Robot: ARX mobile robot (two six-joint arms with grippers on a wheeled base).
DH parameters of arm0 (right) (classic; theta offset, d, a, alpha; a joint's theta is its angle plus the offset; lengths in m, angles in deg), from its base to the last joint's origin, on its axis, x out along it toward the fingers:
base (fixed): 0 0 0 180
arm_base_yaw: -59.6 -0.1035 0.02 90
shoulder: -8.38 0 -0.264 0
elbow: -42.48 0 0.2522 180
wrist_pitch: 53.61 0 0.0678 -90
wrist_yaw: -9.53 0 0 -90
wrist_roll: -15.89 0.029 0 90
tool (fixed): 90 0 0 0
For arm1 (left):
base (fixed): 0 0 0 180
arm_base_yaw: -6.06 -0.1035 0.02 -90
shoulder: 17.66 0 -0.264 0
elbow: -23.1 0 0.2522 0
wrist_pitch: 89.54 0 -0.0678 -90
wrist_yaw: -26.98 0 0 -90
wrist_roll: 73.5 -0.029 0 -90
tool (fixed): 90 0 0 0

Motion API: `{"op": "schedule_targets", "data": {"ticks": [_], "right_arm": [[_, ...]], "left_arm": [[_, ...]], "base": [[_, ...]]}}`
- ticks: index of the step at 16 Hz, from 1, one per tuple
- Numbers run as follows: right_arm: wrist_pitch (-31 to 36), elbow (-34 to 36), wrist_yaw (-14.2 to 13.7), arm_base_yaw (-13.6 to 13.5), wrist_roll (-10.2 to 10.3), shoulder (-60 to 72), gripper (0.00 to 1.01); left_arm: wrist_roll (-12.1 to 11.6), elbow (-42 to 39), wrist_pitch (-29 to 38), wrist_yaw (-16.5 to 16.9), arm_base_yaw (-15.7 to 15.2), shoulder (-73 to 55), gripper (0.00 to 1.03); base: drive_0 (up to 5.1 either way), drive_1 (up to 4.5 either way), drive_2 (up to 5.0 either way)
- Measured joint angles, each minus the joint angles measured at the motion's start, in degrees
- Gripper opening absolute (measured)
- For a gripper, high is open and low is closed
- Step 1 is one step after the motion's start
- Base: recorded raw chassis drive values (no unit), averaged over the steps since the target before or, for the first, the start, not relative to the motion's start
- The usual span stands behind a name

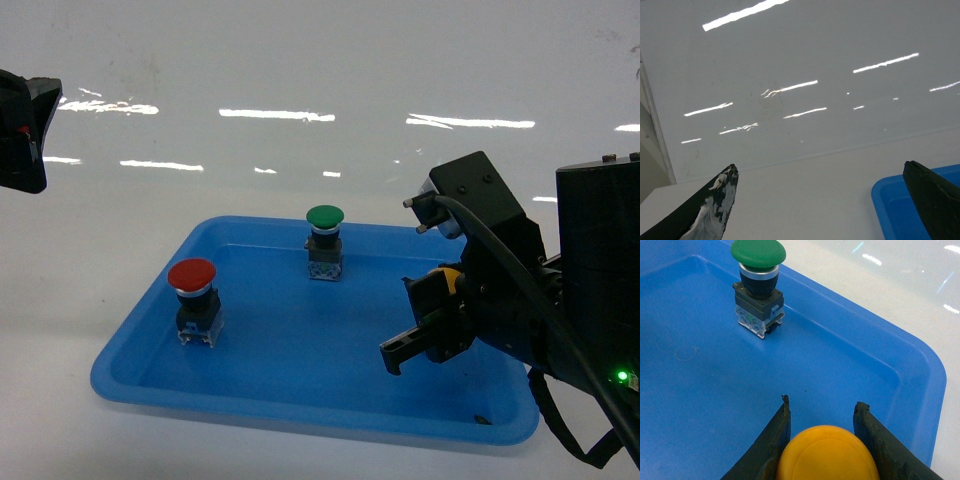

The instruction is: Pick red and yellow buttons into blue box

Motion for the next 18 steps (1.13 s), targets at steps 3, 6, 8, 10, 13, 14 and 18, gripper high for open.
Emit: {"op": "schedule_targets", "data": {"ticks": [3,6,8,10,13,14,18], "right_arm": [[-0.7,1.9,-0.02,-0.44,0.87,-2.6,0.33],[-2.08,4.63,-0.26,-1.14,2.49,-9.33,0.33],[-2.99,6.62,-0.61,-1.18,3.52,-14.21,0.33],[-4.44,9.03,-1.36,-1.05,4.07,-18.62,0.33],[-7.82,13.4,-2.19,-0.2,5.25,-26.43,0.33],[-9.88,15.3,-2.49,0.57,5.35,-30.67,0.33],[-11.04,16.15,-2.86,1.57,5.07,-36.52,0.33]], "left_arm": [[0.0,-0.02,-0.02,0.0,0.02,0.0,0.98],[0.0,-0.02,0.0,0.0,0.02,0.0,0.98],[0.0,0.0,0.0,0.0,0.0,0.0,0.98],[0.0,0.0,-0.02,0.0,0.0,0.0,0.98],[0.0,0.0,0.0,0.0,0.0,0.0,0.98],[0.0,-0.02,-0.02,0.0,0.0,0.0,0.98],[0.0,-0.02,-0.02,0.04,0.02,0.0,0.98]], "base": [[0.0,0.0,0.0],[0.0,0.0,0.0],[0.0,0.0,0.0],[0.0,0.0,0.0],[0.0,0.0,0.0],[0.0,0.0,0.0],[0.0,0.0,0.0]]}}
